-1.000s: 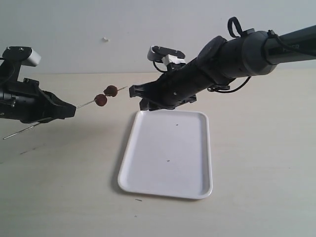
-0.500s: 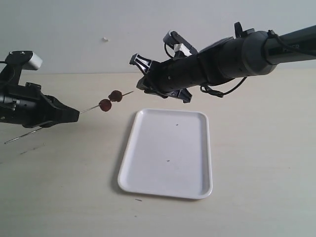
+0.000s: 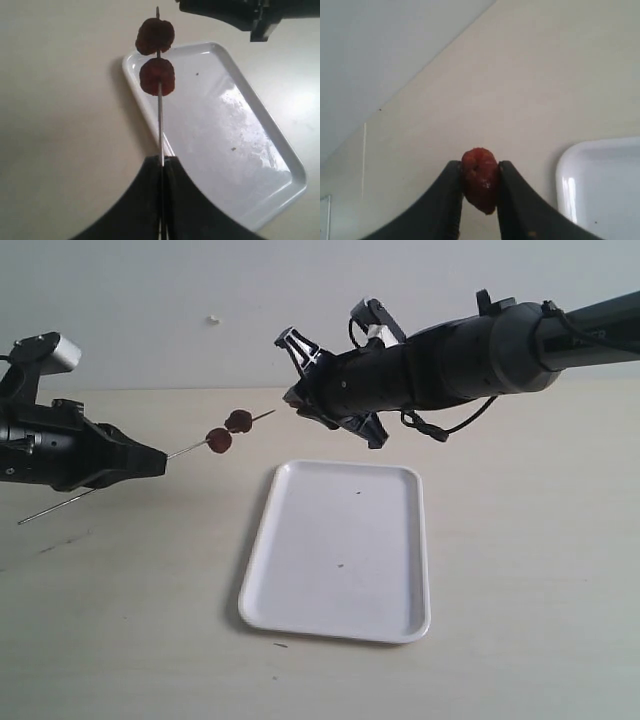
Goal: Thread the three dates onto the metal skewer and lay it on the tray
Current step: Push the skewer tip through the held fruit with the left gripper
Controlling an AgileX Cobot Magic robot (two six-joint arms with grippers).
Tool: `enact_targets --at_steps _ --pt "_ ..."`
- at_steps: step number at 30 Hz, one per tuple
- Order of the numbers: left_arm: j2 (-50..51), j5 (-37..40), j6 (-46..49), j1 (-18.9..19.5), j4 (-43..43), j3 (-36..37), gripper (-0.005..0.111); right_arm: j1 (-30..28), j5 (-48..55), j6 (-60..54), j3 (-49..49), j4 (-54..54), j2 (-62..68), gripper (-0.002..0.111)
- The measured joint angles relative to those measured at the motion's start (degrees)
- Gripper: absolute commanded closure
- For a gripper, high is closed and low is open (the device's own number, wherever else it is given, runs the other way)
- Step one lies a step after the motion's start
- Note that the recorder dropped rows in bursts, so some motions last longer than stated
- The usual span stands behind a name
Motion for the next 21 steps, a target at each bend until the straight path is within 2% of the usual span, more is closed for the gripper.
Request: enact_targets --at_steps 11,21 --pt "0.0 3.0 1.4 0.0 -2.5 0.0 0.107 0.0 -1.5 0.0 0.0 7.8 0.0 0.084" --pt "0.0 3.0 1.4 0.0 -3.3 0.0 0.107 0.0 -1.7 0.0 0.0 8.4 0.0 0.084"
